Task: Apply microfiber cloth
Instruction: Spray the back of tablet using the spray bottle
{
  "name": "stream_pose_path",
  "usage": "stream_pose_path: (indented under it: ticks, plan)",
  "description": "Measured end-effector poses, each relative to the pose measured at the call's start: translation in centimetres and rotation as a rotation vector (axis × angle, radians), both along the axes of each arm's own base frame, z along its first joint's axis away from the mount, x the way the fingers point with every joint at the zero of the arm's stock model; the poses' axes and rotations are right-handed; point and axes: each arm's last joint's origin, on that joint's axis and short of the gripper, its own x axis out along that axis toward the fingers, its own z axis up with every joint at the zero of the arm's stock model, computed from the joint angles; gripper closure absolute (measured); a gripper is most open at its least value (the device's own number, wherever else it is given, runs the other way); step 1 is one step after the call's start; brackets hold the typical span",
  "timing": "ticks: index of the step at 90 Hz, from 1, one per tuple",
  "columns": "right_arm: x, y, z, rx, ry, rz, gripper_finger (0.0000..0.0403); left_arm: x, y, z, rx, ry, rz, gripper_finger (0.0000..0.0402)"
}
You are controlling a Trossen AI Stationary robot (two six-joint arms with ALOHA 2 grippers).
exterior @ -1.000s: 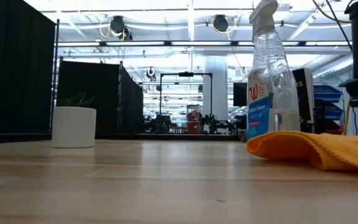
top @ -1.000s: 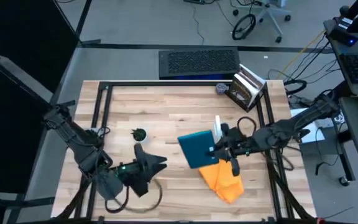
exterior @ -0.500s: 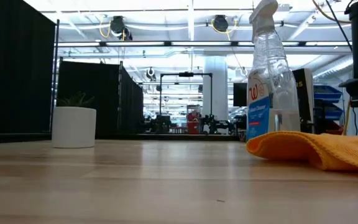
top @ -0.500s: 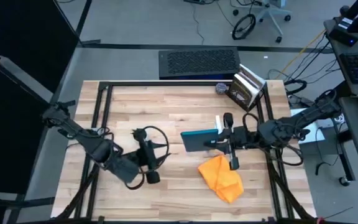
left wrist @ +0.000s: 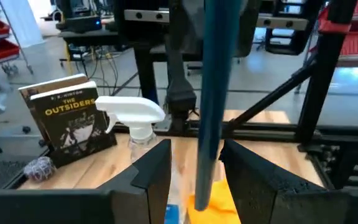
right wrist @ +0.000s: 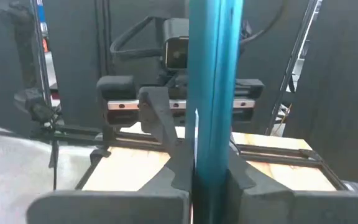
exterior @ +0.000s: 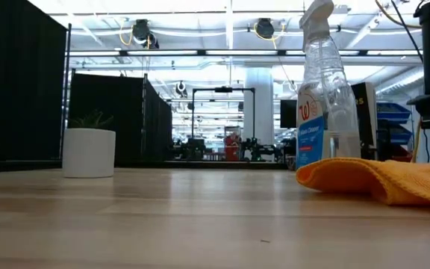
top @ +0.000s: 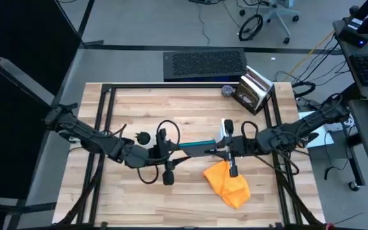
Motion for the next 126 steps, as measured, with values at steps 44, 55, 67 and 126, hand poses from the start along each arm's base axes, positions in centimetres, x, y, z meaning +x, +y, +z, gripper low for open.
stream_pose_path:
  ticks: [44,55,67,126]
  plan:
    - [2.2,-0.9,-0.2,-0.006,-0.081,0.01,0.0391,1.4,2.3,0.4,0.023,-0.051,-0.111,0.0281]
    - [2.3,-1.1,-0.2,-0.005,-0.081,0.002,0.0386,1.4,2.4,0.4,0.048,-0.046,-0.112,0.033]
    - [2.3,-1.1,-0.4,0.0,-0.061,-0.004,0.0366,1.5,2.8,0.1,0.066,-0.016,-0.109,0.0387]
    - [-10.9,-6.6,2.7,0.152,0.133,-0.108,0.0088,2.0,5.6,-0.4,0.115,0.051,-0.015,0.0394]
